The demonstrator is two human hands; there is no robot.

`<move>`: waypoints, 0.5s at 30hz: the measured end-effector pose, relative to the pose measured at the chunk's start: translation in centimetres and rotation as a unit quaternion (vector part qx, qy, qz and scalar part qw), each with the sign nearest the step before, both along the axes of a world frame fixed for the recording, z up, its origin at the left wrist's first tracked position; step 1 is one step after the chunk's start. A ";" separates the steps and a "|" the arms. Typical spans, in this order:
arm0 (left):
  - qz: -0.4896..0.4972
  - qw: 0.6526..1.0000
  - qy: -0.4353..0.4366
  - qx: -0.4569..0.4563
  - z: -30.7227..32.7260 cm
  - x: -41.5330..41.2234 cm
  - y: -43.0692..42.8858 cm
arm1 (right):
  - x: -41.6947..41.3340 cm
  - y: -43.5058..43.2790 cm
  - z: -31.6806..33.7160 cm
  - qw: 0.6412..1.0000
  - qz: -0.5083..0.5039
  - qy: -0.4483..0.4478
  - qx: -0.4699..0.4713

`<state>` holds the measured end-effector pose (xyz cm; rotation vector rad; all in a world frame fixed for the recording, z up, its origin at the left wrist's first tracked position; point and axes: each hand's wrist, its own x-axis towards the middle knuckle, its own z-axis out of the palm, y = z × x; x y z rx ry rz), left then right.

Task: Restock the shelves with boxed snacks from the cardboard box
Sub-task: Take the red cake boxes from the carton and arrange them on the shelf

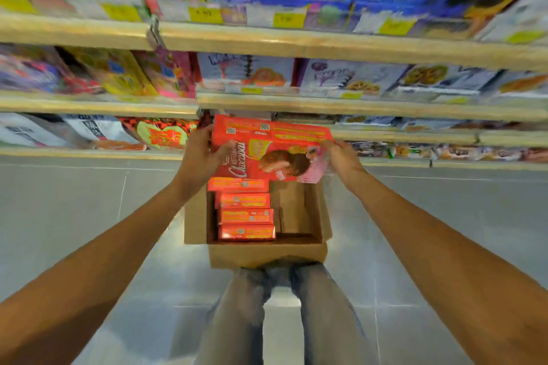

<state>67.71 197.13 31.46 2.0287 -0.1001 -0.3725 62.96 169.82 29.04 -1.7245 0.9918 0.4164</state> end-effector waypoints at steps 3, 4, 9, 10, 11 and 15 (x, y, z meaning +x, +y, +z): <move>0.013 0.999 -0.024 -0.028 5.9 0.8 -0.8 | -0.1 0.5 7.0 0.999 0.000 -0.045 -0.016; 0.013 0.999 -0.014 -0.032 7.1 1.0 -0.6 | 0.0 0.5 8.7 0.998 0.004 -0.054 -0.021; -0.025 0.999 0.001 -0.042 14.2 2.2 0.1 | 0.6 0.8 15.9 0.993 0.022 -0.105 -0.047; -0.019 0.999 -0.004 -0.041 15.4 2.4 -0.1 | 0.7 0.7 17.0 0.992 0.022 -0.117 -0.047; -0.008 0.998 -0.030 -0.045 17.0 2.6 -0.2 | 0.9 0.7 18.8 0.989 0.019 -0.137 -0.047; 0.027 0.993 -0.071 -0.089 23.0 3.9 -0.3 | 1.7 0.9 25.6 0.979 0.032 -0.193 -0.060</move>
